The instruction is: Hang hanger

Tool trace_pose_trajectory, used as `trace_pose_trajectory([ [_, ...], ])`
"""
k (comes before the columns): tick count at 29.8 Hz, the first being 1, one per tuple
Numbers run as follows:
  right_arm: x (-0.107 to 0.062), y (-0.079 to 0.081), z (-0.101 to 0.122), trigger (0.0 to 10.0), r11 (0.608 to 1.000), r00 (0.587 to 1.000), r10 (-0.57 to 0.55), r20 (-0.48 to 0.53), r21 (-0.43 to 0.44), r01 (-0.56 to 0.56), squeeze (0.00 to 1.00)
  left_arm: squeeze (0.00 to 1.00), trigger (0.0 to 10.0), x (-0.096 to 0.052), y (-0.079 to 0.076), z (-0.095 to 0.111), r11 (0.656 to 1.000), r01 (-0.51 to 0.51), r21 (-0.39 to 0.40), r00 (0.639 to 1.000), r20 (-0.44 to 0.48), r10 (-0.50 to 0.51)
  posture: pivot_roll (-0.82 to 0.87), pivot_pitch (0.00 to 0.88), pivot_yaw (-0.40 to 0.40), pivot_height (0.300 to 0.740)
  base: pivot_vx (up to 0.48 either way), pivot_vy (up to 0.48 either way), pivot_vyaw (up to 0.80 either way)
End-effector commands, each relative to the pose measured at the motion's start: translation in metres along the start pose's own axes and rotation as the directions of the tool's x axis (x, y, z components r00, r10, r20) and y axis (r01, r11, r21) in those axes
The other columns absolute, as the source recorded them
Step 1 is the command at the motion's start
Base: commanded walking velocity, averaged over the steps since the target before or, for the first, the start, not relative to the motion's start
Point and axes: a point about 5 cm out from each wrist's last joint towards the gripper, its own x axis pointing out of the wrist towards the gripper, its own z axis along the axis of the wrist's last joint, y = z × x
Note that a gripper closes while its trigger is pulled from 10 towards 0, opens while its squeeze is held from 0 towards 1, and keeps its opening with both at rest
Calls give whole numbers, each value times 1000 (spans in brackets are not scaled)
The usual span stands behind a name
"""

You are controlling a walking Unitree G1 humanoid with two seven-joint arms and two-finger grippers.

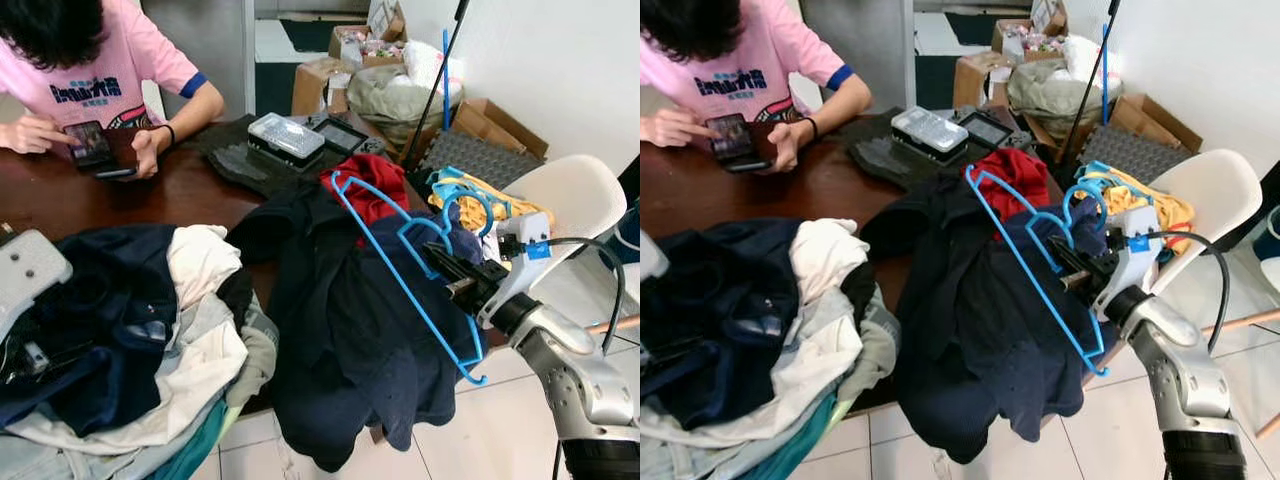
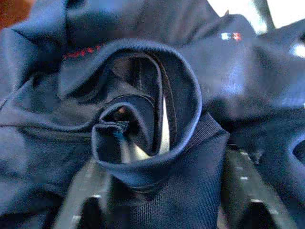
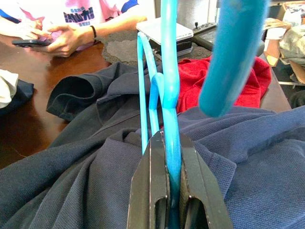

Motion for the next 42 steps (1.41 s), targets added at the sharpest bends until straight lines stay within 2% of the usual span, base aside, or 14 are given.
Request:
trace_pose_trajectory([
  [1,-3,-3,1,10000,1000,1000,-21,-3,-2,21,0,0,0,3,0,-6,998,14,63,997,-80,-9,128,140,-86,740,0,0,0],
  [5,-4,-3,1,10000,1000,1000,-23,-2,-3,23,0,0,0,3,4,-7,997,-11,76,996,-87,17,128,140,-86,740,0,0,0],
  [11,-4,-4,0,10000,1000,1000,-27,-1,-1,27,0,0,0,-1,40,13,951,-278,137,961,41,275,128,138,-84,740,0,0,0],
  [15,-4,-4,-1,10000,1000,1000,-28,-1,1,28,0,0,0,-21,76,49,821,-560,108,812,266,519,127,135,-83,740,0,0,0],
  [16,-4,-4,-1,10000,1000,1000,-28,-1,1,28,0,0,0,-21,76,49,821,-560,108,812,266,519,127,135,-83,740,0,0,0],
  [19,-4,-4,-1,10000,1000,1000,-28,0,2,28,0,0,0,-38,92,79,767,-642,-20,682,443,582,131,128,-81,740,0,0,0],
  [21,-4,-4,-2,10000,1000,1000,-28,1,2,28,0,0,0,-44,94,92,765,-641,-68,635,512,578,132,125,-80,740,0,0,0],
  [24,-3,-4,-1,10000,1000,1000,-28,3,3,28,0,0,0,-50,95,105,769,-631,-103,592,576,564,132,125,-80,740,0,0,0],
  [25,-2,-3,-1,10000,1000,1000,-27,7,4,27,0,0,0,-58,94,129,801,-576,-167,516,686,514,133,119,-75,740,0,0,0],
  [30,-2,-3,-1,10000,1000,1000,-27,8,4,27,0,0,0,-60,94,136,810,-559,-180,495,711,500,133,119,-75,740,0,0,0],
  [36,-3,-3,-1,10000,1000,999,-29,17,8,29,0,0,0,-67,91,156,861,-439,-256,409,797,445,132,114,-73,740,0,0,0],
  [38,-2,-3,1,10000,1000,999,-30,23,6,30,0,0,0,-81,83,176,918,-277,-283,292,886,361,132,102,-69,740,0,0,0],
  [40,-2,-3,1,10000,1000,999,-30,23,6,30,0,0,0,-81,83,176,918,-277,-283,292,886,361,132,102,-69,740,0,0,0],
  [42,-2,-4,2,10000,1000,999,-31,27,5,31,0,0,0,-98,72,193,963,-141,-231,184,949,255,132,102,-67,740,0,0,0],
])
